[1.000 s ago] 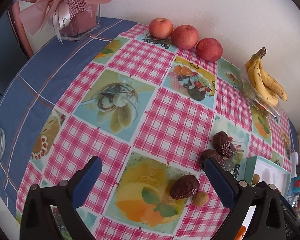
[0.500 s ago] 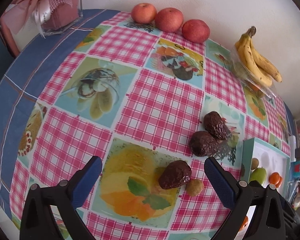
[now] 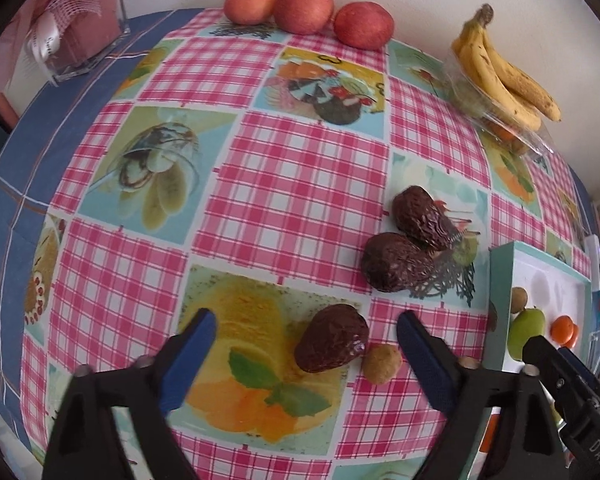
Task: Organize fruits
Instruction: 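Move both grippers back to the dates and kiwi beside the tray, then grasp a dark brown date with the left gripper while the right grasps a small brown kiwi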
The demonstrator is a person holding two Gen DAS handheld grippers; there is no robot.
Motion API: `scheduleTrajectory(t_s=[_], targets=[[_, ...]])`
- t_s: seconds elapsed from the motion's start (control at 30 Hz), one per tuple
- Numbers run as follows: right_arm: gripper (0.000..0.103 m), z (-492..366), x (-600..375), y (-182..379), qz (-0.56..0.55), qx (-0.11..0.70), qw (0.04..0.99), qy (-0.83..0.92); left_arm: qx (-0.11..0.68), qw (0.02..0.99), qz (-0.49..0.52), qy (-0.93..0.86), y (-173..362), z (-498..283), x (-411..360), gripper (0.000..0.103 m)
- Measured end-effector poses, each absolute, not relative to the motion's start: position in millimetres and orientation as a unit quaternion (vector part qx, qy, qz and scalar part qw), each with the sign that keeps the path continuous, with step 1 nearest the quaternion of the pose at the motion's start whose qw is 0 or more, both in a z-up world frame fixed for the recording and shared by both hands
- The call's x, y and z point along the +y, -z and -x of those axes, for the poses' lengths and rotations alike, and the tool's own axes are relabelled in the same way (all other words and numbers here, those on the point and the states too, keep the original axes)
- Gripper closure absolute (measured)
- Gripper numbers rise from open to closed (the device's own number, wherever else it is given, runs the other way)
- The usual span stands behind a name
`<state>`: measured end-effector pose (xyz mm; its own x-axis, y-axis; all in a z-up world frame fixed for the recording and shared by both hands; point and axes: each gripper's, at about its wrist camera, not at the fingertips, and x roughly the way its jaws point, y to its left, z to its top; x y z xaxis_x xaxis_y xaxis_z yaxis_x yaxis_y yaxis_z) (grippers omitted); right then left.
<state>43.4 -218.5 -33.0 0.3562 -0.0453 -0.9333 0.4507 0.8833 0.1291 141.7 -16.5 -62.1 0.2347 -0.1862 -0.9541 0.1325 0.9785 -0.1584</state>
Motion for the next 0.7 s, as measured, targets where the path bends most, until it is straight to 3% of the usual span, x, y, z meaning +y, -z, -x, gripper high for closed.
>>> scheduleTrajectory(t_s=[0.17, 0.33, 0.43, 0.47, 0.7], targets=[[0.012, -44.1, -217.0, 33.2, -0.184, 0.547, 0.803, 0.152, 0.620, 0.777, 0.017, 0.111, 67.0, -141.8, -22.8, 0.041], [0.012, -45.9, -215.0, 33.7, -0.179, 0.549, 0.802, 0.149, 0.623, 0.774, 0.024, 0.115, 68.8, -141.5, -26.5, 0.046], [0.012, -46.3, -214.4, 34.4, -0.176, 0.552, 0.802, 0.148, 0.626, 0.771, 0.030, 0.117, 70.2, -141.8, -25.7, 0.054], [0.012, -46.4, -214.8, 34.6, -0.175, 0.552, 0.802, 0.148, 0.627, 0.769, 0.035, 0.121, 70.4, -140.9, -25.0, 0.062], [0.012, -48.1, -214.4, 36.6, -0.167, 0.554, 0.801, 0.152, 0.622, 0.771, 0.064, 0.125, 65.7, -142.0, -17.9, 0.064]])
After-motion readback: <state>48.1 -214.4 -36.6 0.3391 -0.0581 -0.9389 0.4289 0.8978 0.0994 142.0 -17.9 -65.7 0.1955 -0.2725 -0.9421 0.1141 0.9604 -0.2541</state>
